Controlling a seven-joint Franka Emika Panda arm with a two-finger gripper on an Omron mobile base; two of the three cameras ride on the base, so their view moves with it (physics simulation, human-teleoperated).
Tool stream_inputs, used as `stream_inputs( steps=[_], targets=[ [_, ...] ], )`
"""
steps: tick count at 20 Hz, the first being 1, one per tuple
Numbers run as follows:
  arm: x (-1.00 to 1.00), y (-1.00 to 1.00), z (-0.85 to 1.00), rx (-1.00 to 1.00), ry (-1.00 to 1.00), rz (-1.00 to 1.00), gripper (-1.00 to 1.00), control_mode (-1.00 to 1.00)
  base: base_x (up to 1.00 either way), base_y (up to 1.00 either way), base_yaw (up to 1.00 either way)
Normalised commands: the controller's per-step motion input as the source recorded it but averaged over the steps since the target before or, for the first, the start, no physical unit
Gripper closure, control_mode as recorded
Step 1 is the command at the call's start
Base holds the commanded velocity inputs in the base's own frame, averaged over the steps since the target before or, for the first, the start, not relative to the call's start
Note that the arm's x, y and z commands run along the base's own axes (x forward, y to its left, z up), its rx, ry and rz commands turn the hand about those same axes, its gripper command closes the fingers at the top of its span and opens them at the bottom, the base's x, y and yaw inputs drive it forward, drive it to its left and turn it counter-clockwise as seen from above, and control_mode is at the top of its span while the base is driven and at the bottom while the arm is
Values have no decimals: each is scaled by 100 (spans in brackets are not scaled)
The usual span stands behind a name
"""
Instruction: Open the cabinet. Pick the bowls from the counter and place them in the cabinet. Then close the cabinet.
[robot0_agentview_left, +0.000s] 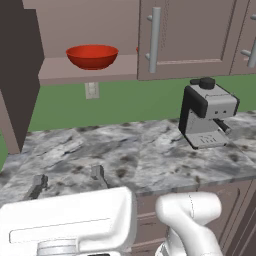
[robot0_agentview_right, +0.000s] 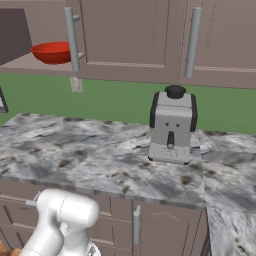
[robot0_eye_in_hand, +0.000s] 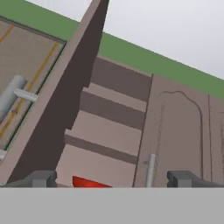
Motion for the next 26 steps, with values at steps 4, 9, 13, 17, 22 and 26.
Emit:
stream_inputs(
  steps=[4,9,13,17,22,26],
  targets=[
    [0,68,0,-16,0,0,-100,-100,0,0,0],
    [0,65,0,-13,0,0,-100,-100,0,0,0],
    [10,56,2,-9,0,0,-100,-100,0,0,0],
    [16,42,0,0,0,0,-100,-100,0,0,0],
    [4,40,0,1,0,0,-100,-100,0,0,0],
    [4,26,0,7,0,-1,-100,-100,0,0,0]
  ],
)
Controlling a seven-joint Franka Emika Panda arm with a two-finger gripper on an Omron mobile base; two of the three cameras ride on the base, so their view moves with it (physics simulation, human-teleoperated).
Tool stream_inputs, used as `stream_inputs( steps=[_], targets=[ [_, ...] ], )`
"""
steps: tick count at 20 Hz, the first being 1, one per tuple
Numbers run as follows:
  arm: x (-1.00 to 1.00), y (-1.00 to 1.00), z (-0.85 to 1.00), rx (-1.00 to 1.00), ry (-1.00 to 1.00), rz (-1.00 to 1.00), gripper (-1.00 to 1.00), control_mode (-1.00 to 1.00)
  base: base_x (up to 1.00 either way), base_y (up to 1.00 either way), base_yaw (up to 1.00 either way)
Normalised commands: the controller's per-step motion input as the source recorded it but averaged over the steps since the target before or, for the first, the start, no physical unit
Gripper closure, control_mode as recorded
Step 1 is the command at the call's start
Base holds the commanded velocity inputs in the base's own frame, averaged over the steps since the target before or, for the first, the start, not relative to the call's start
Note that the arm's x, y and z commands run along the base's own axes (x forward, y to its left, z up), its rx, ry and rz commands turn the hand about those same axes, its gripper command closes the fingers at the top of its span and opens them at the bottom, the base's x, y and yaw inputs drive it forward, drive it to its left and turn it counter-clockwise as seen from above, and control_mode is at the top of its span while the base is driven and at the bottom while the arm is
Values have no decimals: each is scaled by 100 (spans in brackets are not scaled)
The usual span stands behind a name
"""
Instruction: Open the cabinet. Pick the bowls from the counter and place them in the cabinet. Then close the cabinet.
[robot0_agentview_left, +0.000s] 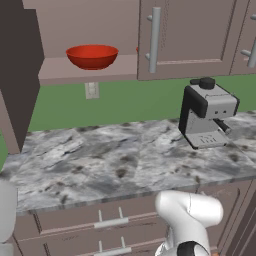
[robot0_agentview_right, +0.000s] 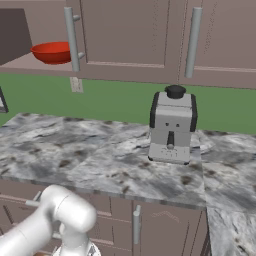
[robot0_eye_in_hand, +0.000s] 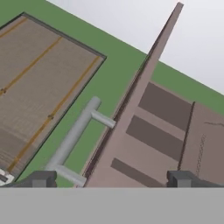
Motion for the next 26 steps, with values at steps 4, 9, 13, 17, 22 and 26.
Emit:
stream_inputs(
  steps=[4,9,13,17,22,26],
  targets=[
    [0,10,0,12,0,-6,-100,-100,0,0,0],
    [11,5,0,8,0,-11,-100,-100,0,0,0],
    [19,0,1,3,0,-11,-100,-100,0,0,0],
    [33,0,18,0,2,-5,-100,-100,0,0,0],
    [36,0,7,0,0,-3,-100,-100,0,0,0],
    [39,0,0,0,0,-2,-100,-100,0,0,0]
  ],
)
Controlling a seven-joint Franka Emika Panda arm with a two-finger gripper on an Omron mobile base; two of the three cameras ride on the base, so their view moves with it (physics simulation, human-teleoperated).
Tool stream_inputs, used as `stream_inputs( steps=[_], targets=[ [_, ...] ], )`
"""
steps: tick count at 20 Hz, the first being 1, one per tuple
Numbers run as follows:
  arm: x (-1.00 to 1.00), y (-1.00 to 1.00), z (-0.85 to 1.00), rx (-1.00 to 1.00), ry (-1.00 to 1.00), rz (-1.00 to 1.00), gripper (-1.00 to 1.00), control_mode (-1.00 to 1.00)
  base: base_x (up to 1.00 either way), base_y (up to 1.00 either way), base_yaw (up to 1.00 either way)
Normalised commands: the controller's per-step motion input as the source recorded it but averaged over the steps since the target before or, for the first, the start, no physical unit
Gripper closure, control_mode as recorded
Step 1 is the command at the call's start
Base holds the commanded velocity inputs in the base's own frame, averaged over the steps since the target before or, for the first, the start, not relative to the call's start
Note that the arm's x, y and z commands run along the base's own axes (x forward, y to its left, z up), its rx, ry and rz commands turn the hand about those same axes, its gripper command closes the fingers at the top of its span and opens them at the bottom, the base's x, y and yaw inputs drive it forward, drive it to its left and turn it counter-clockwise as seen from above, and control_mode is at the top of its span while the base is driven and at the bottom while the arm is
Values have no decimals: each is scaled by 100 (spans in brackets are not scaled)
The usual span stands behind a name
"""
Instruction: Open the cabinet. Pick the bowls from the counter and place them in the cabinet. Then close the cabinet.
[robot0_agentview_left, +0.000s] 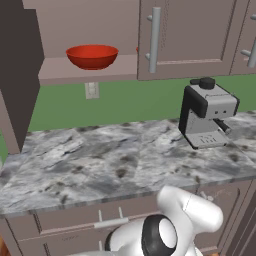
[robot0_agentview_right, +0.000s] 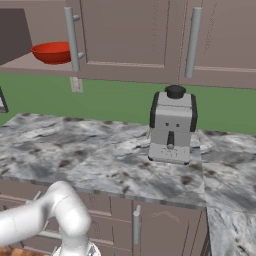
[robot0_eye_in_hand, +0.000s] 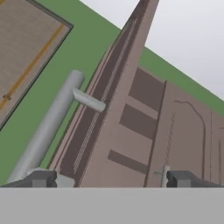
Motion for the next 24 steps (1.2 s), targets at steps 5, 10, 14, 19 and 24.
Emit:
stream_inputs(
  steps=[5,10,14,19,24],
  targets=[
    [38,0,-28,4,0,0,-100,-100,0,0,0],
    [34,0,-19,4,0,0,-100,-100,0,0,0],
    [34,-7,-1,4,0,0,-100,-100,0,0,0],
    [30,-15,0,4,0,0,-100,-100,0,0,0],
    [32,-21,-3,7,0,0,-100,-100,0,0,0]
  ],
)
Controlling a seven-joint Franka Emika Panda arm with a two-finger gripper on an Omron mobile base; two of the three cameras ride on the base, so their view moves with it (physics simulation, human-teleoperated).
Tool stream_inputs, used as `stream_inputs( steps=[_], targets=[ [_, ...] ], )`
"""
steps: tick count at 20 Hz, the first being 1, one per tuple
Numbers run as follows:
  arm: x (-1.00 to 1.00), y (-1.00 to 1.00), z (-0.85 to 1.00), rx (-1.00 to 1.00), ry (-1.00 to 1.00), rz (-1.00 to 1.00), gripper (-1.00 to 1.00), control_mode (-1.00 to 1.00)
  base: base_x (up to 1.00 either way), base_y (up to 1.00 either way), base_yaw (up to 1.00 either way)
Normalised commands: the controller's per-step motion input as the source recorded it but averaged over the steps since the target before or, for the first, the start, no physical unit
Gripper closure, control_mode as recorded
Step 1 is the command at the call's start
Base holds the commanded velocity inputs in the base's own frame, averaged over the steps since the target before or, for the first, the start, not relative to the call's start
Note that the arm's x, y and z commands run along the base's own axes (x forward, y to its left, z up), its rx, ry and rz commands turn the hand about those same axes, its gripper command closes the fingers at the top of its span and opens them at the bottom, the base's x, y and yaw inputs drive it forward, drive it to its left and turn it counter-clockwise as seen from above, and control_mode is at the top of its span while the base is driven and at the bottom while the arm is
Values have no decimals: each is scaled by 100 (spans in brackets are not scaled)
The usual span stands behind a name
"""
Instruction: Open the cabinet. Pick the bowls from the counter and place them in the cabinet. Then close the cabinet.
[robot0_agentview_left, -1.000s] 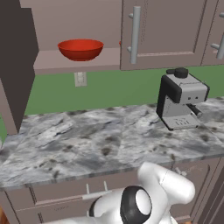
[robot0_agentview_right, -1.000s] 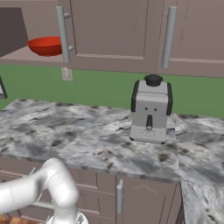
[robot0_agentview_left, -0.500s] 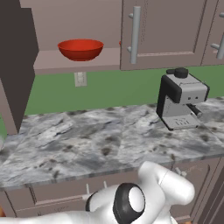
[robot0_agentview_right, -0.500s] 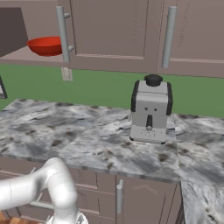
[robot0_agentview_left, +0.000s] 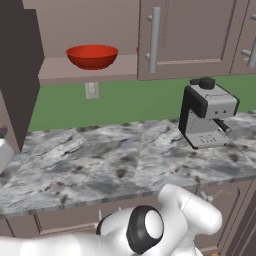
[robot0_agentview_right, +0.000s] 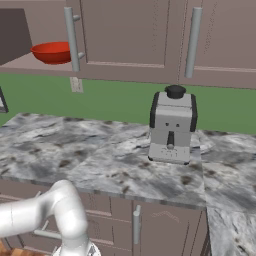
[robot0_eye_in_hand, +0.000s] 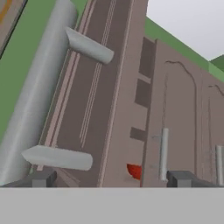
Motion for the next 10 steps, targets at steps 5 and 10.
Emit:
stream_inputs(
  steps=[5,10],
  targets=[
    [37,-21,-4,6,0,0,-100,-100,0,0,0],
    [39,-35,-11,7,0,0,-100,-100,0,0,0]
  ],
)
